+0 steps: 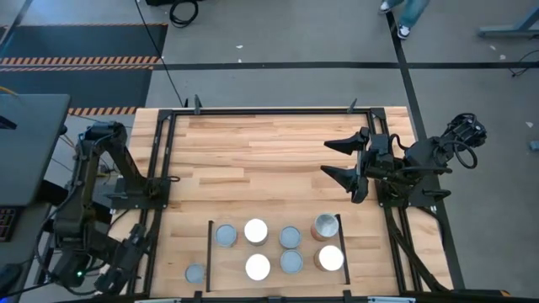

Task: Pick and place cans onto a shelf
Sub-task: Put the small canned carrots on the shelf

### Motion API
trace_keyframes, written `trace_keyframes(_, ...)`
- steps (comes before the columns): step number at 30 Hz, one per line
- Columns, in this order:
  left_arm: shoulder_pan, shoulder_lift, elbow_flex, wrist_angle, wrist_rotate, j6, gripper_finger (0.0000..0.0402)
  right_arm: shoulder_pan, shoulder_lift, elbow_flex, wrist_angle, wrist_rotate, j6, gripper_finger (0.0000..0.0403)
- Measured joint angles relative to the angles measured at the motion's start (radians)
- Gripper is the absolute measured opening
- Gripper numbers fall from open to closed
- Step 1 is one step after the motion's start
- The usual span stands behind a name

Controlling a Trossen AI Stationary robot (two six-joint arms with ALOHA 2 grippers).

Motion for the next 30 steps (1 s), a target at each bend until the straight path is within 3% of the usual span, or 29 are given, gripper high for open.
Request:
trace_keyframes(4,0.088,-0.003,0.0,-0.019,0.093,0.045,0.0293,0.0,0.0,0.0,0.001,0.0,0.0,0.0348)
trace_keyframes(12,0.528,-0.005,0.0,-0.072,0.273,0.04,0.0293,0.0,0.0,0.0,0.003,0.0,0.0,0.0348)
trace_keyframes(15,0.625,-0.004,0.0,-0.082,0.345,0.062,0.0293,0.0,0.0,0.0,0.003,0.0,0.0,0.0348)
trace_keyframes(20,0.605,0.017,0.0,-0.108,0.464,0.074,0.0293,0.0,0.0,0.0,0.007,0.0,0.0,0.0348)
trace_keyframes(30,0.507,0.263,0.0,0.024,0.502,0.239,0.0293,0.0,0.0,0.0,0.008,0.0,0.0,0.0348)
